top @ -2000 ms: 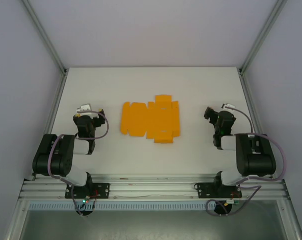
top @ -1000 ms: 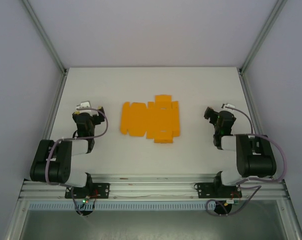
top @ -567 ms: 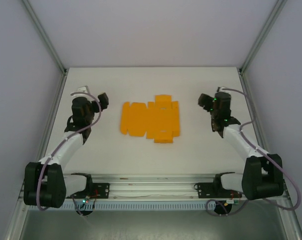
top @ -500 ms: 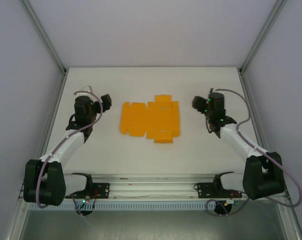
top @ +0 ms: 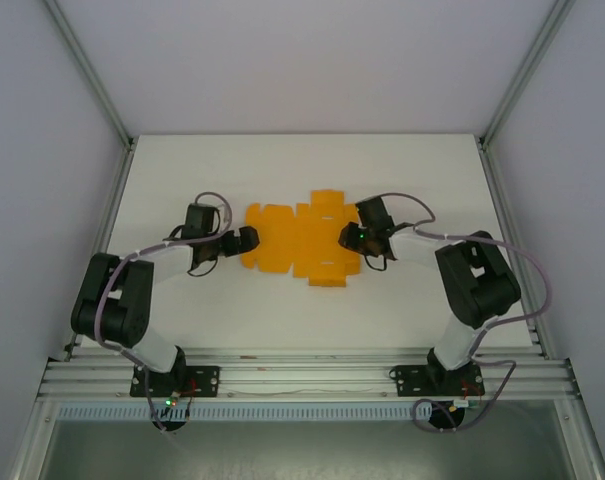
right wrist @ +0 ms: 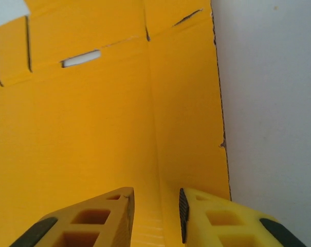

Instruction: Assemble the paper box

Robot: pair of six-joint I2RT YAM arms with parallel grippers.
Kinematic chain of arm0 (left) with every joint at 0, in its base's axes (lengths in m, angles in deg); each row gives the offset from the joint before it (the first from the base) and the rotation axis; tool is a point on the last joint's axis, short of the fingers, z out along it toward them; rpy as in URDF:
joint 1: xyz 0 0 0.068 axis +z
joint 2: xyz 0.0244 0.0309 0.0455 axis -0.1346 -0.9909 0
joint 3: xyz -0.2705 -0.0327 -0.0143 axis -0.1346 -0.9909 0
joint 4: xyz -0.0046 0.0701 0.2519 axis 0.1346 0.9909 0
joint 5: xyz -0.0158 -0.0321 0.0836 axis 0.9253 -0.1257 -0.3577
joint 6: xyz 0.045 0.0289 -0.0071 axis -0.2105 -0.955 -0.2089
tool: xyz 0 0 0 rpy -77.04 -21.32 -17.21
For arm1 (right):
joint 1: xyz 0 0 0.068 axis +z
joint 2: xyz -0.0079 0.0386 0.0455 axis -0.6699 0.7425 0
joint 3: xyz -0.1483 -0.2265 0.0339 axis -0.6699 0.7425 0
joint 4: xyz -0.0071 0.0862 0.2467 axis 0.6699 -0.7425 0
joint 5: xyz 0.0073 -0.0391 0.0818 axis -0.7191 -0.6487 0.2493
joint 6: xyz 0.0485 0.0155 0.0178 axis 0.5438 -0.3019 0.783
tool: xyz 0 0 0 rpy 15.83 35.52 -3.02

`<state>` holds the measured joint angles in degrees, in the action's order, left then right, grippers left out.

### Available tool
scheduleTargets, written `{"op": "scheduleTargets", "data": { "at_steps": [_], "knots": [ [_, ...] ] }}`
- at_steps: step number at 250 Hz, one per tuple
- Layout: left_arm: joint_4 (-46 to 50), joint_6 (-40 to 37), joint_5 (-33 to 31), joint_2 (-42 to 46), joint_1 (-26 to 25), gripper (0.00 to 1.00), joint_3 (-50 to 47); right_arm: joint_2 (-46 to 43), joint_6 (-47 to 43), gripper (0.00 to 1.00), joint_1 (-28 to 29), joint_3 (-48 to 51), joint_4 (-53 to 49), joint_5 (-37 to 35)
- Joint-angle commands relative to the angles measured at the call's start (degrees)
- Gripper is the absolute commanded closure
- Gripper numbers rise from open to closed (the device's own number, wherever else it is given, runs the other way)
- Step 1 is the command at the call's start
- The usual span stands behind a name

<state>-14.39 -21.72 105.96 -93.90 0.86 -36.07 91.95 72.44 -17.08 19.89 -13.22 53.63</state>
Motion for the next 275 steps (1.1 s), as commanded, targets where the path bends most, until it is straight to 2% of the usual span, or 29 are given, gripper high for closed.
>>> {"op": "scheduleTargets", "data": {
  "at_steps": [1,33,64,99,135,167,180,202,244,275],
  "knots": [
    [-5.5,2.0,7.2,-2.0,-0.2,0.00,1.1,1.2,2.0,0.71,-0.1,1.3,0.1,-1.1],
    [-11.5,5.0,12.4,-4.9,-0.2,0.03,1.0,2.3,1.6,0.71,0.0,3.9,3.4,-0.1],
    [-17.0,7.4,17.5,-7.6,-0.4,0.16,2.2,2.4,-1.3,0.71,-0.2,4.4,3.2,-1.5],
    [-20.1,9.4,21.7,-10.7,-0.8,0.40,4.5,2.3,-3.2,0.71,-0.5,4.9,4.4,-0.7],
    [-21.3,9.7,20.9,-10.3,-0.9,0.72,4.9,1.2,-4.2,0.71,-1.1,4.9,5.3,0.1],
    [-20.0,9.3,20.1,-7.8,-0.9,0.88,5.1,-2.8,-4.4,0.68,-2.9,5.1,5.6,2.1],
    [-19.5,9.3,20.3,-6.7,-0.9,1.00,5.3,-5.4,-4.3,0.65,-4.1,5.1,5.9,4.3],
    [-20.4,9.8,21.1,-4.2,-0.9,1.00,4.9,-10.1,-5.2,0.60,-6.4,5.3,6.0,8.0],
    [-23.1,15.5,22.7,4.7,-0.9,1.00,3.4,-18.8,-7.5,0.34,-11.2,6.0,4.8,14.3],
    [-22.4,18.2,24.2,12.2,-0.8,1.00,3.7,-22.4,-6.6,0.28,-14.8,6.5,6.3,24.4]
  ]
}}
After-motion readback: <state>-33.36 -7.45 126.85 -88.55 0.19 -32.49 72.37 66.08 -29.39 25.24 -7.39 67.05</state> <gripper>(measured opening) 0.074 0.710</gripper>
